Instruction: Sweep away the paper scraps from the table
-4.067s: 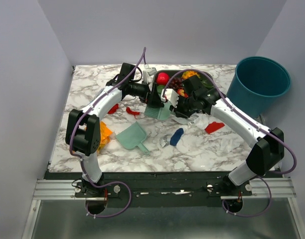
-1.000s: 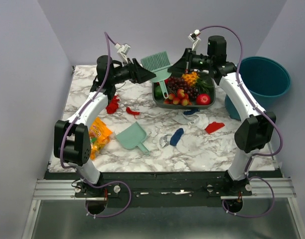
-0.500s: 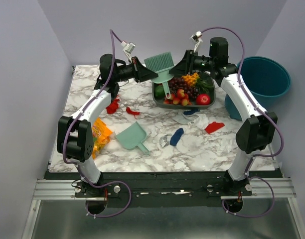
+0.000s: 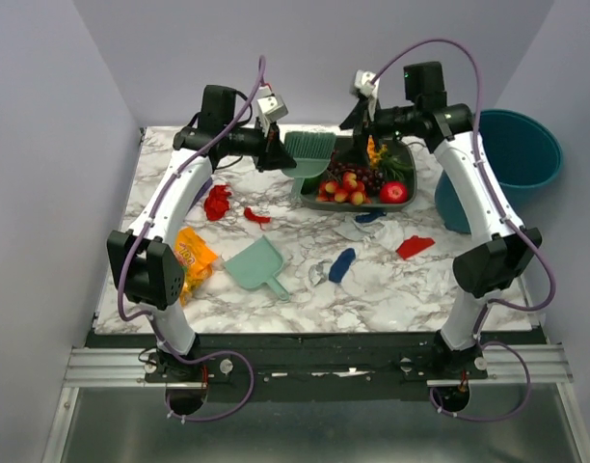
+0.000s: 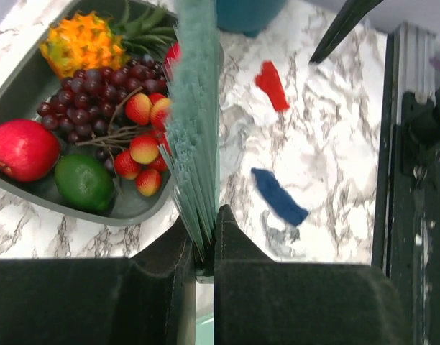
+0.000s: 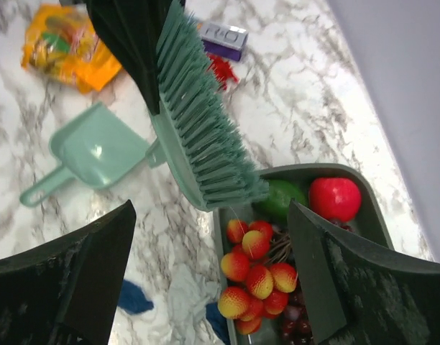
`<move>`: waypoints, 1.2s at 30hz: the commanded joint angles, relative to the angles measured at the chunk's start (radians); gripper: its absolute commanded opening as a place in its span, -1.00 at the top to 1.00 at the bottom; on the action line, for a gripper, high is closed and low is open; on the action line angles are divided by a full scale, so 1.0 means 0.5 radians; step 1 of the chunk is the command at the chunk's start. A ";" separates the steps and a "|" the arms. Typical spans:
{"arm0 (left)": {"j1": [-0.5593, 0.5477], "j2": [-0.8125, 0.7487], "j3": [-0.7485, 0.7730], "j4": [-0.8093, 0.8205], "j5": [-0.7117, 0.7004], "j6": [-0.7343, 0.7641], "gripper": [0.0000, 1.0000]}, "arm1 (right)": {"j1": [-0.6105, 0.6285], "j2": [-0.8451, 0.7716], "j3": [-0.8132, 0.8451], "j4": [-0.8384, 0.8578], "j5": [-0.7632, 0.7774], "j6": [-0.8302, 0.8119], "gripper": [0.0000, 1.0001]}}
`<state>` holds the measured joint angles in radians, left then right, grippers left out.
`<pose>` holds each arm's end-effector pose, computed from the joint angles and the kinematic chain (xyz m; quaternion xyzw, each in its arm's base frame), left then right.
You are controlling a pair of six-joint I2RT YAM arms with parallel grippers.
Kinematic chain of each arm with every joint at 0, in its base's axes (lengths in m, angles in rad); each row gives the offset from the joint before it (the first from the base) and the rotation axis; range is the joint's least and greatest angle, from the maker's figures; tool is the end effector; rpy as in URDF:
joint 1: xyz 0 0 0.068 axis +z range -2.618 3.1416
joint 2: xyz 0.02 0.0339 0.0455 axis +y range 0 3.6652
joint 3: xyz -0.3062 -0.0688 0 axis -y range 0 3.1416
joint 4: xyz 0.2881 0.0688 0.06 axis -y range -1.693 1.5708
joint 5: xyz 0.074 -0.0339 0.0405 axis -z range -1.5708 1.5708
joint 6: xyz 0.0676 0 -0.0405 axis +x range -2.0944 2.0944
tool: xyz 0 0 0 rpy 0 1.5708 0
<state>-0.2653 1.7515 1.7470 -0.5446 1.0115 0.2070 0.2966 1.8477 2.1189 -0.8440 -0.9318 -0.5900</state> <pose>0.4261 -0.1751 0.4161 0.4088 0.6865 -0.4349 0.4152 0.4253 0.1867 0.4811 -0.5307 0.6164 0.3277 0.4806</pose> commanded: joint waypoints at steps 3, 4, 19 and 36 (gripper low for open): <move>-0.098 0.132 0.322 -0.997 -0.029 0.917 1.00 | 0.177 -0.038 -0.240 -0.282 0.133 -0.679 -0.88; -0.117 0.139 0.359 -1.070 -0.029 0.954 1.00 | 0.195 -0.044 -0.286 -0.282 0.139 -0.698 -0.88; -0.154 0.010 0.157 -0.531 0.060 0.470 1.00 | 0.343 0.078 -0.289 -0.389 -0.014 -0.566 0.30; 0.248 -0.316 -0.959 1.919 0.082 -1.945 -0.47 | -0.225 0.020 -0.525 0.866 -0.523 1.473 0.99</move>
<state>-0.1780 1.6085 1.3766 -0.1257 1.0504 -0.2211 0.2508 1.8702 1.9400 -0.7464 -1.0256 -0.3084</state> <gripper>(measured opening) 0.728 0.014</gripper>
